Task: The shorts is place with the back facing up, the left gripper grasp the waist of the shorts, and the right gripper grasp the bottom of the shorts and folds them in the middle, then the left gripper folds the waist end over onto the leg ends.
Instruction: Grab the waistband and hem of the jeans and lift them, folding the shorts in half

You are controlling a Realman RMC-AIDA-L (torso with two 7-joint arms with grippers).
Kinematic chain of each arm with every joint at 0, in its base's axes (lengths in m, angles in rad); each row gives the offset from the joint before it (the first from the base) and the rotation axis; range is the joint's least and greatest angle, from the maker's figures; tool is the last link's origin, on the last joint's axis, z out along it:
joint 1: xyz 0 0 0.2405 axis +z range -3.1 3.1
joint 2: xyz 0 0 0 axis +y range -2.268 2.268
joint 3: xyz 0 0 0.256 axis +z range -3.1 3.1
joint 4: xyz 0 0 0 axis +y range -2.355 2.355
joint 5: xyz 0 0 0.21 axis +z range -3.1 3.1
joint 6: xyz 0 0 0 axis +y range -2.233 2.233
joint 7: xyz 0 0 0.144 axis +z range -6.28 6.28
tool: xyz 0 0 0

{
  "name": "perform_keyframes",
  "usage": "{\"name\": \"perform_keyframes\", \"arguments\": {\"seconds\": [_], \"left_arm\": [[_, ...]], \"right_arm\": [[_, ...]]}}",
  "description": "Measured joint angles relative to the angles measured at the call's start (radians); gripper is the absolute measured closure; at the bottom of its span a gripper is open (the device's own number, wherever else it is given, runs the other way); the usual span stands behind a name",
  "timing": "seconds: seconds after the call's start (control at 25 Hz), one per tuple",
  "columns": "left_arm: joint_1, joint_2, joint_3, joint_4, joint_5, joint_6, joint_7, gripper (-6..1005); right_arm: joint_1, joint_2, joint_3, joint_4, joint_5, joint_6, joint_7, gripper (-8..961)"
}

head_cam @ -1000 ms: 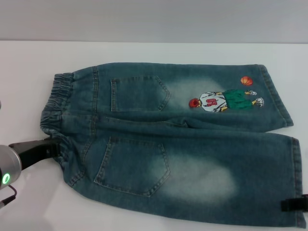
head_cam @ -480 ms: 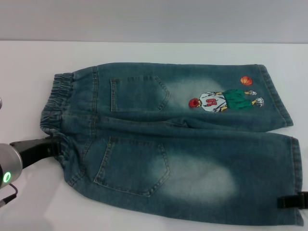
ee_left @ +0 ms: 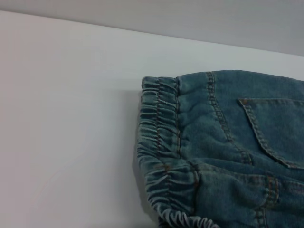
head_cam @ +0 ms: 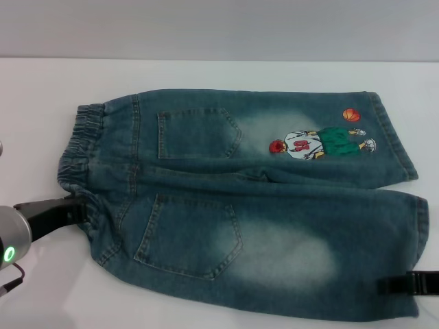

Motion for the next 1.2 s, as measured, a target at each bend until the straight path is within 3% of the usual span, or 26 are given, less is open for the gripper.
{"name": "perform_keyframes", "arguments": {"seconds": [0.6,0.72,0.92,1.2], "left_arm": [[0.001,0.001,0.0,-0.005,0.003,-0.001,0.0,944],[-0.003,0.0,0.0,-0.006,0.003,-0.002,0.0,944],[-0.004,-0.001,-0.007,-0.006,0.003,-0.002,0.0,944],[-0.002,-0.006,-0.015,-0.006,0.014,-0.007,0.0,944]], "right_arm": [[0.012,0.0,-0.026,-0.012,0.028,0.016,-0.059,620],[0.013,0.0,-0.026,-0.016,0.029,0.017,-0.059,851],[0.018,0.0,-0.026,-0.023,0.041,0.016,-0.064,946],[0.022,-0.001,-0.013,-0.039,0.12,-0.065,-0.127,930]]}}
